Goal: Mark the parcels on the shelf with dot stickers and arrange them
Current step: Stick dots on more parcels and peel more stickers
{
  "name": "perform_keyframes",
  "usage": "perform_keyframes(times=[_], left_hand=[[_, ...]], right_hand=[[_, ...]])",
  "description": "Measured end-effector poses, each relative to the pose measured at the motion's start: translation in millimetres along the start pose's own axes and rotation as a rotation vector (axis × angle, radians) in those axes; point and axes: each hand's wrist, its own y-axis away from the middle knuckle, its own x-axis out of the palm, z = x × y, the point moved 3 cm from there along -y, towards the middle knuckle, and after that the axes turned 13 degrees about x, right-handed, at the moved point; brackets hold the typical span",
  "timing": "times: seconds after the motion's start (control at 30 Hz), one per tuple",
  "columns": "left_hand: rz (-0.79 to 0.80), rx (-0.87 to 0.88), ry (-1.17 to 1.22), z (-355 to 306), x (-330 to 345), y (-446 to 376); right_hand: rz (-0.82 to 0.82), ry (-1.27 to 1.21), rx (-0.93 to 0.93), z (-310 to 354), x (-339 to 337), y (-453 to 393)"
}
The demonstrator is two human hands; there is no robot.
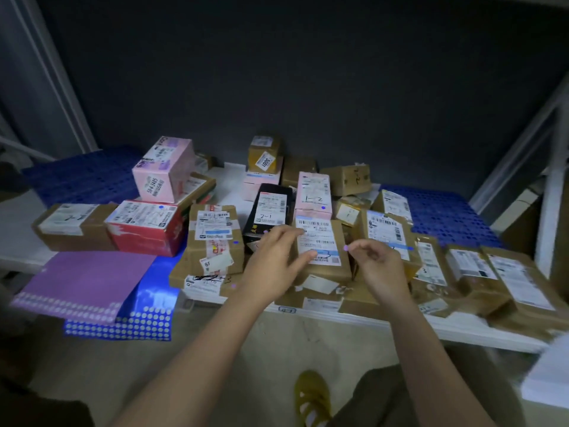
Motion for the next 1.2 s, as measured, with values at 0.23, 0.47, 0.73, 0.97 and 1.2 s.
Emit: perform_keyframes(times=[0.23, 0.47, 0.73, 0.97, 1.2], left_hand=[[0.228, -0.158, 0.129, 12.6, 21.8, -16.9], [0.248, -0.14, 0.093, 24.9, 29.3, -19.0], [0.236, -0.137, 0.093, 23.8, 28.2, -17.7], [0.383, -0.139, 0.183, 20.7, 28.0, -19.3], [0.333, -0.129, 0.162, 1.3, 45.0, -31.9]], right_hand=[[0.01, 0.64, -0.12, 9.8, 2.5, -47.9], [0.041, 0.783, -0.166, 13.7, 11.7, -56.0], [-0.029, 0.568, -0.086, 13.0, 14.1, -64.7], [-0.122, 0.35, -0.244, 9.5, 4.5, -48.0], [-0.071, 0.49, -0.308, 13.9, 5.6, -43.2]])
